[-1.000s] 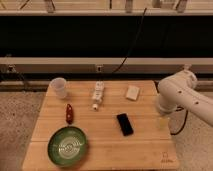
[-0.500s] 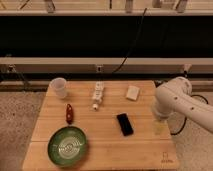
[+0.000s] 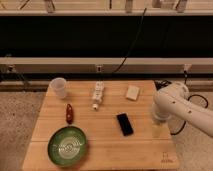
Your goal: Push the eraser across the table
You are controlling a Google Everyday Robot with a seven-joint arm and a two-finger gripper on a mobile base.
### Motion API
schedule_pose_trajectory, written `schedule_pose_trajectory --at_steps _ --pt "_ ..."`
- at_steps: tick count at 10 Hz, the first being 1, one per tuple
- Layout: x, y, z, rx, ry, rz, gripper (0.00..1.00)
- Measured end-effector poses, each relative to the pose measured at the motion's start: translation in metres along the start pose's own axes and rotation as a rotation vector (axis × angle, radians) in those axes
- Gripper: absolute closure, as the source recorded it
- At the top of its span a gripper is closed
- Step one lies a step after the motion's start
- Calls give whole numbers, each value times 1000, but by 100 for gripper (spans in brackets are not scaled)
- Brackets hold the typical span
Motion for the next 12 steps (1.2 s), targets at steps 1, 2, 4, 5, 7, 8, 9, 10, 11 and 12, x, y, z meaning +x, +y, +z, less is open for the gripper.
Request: schedule_pose_trajectory --at_steps 1,2,4,5,7,8,9,10,11,12 --pt "-2 2 6 -6 -6 2 22" --pt "-4 3 11 -10 -8 3 29" --pt "-5 6 17 -15 -11 5 34" --pt "-5 6 19 -17 -12 5 30" --pt "-9 8 25 -28 -17 6 35" --pt "-13 9 30 -35 -20 4 45" --pt "-22 9 35 -43 -21 0 56" --pt "-29 8 38 -46 -22 -5 64" --pt "-32 8 40 -50 -23 -6 74" --pt "-32 9 44 -57 -24 -5 85"
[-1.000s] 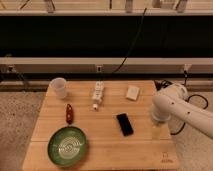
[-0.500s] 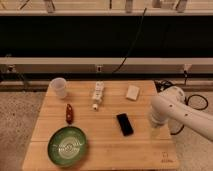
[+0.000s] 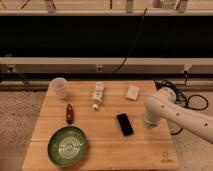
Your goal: Push the eraser across the table
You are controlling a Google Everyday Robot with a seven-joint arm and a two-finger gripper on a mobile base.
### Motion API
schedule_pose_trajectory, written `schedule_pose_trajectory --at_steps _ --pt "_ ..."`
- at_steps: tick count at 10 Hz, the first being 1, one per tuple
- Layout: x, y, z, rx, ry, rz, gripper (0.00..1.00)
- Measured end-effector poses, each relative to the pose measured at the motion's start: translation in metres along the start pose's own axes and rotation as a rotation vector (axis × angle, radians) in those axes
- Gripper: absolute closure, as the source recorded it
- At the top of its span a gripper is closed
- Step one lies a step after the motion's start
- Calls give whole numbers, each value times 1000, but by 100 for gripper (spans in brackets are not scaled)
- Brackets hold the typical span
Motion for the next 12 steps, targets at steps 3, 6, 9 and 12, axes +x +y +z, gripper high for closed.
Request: schedule_pose_trajectory --at_steps 3,6,9,12 --pt "-19 -5 10 -19 0 -27 100" --pt "-40 -11 19 -40 2 -60 100" --pt "-54 -18 23 -60 0 -76 100" --pt "-70 -26 25 -73 6 -105 100"
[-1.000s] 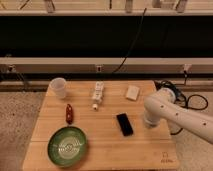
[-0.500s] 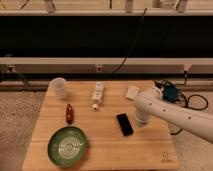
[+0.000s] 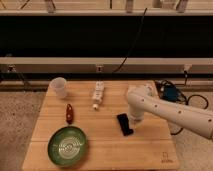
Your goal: Push the eraser across the table
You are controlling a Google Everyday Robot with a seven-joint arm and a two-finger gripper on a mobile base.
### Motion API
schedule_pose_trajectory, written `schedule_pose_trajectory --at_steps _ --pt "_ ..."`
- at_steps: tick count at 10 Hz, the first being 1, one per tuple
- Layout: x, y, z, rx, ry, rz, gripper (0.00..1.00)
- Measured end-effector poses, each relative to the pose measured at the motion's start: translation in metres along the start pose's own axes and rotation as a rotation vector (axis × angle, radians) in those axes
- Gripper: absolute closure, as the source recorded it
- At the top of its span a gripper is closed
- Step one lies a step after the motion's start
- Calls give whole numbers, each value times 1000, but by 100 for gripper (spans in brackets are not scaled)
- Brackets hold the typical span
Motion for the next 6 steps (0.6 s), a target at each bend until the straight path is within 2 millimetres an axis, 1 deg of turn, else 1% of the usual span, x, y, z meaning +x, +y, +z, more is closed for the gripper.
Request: schedule_pose_trajectory --at_steps 2,3,4,6 --pt "-8 -5 2 -8 9 -27 100" --pt "-18 -11 3 -10 14 -49 100" --pt "-23 -13 4 -11 18 -57 100" --pt "-25 -15 5 -13 31 -72 100"
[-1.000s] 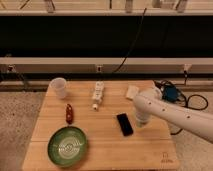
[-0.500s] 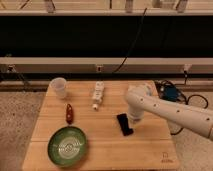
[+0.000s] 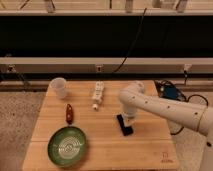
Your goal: Push the eraser across the table
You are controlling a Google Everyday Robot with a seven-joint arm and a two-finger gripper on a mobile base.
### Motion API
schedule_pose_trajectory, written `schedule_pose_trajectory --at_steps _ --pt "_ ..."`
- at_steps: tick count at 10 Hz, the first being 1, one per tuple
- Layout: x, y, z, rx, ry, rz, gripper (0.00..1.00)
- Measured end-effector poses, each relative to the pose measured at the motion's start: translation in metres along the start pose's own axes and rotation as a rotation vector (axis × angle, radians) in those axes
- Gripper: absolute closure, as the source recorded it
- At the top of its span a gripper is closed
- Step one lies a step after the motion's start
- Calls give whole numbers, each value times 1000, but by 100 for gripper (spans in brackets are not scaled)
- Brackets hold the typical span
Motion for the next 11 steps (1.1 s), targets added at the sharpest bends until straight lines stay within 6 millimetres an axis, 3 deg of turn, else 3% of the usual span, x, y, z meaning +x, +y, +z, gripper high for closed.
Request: schedule_pose_trajectory --at_steps 2,11 --pt "-15 -6 -1 1 9 -22 100" --pt "-8 -23 -1 18 44 -4 100"
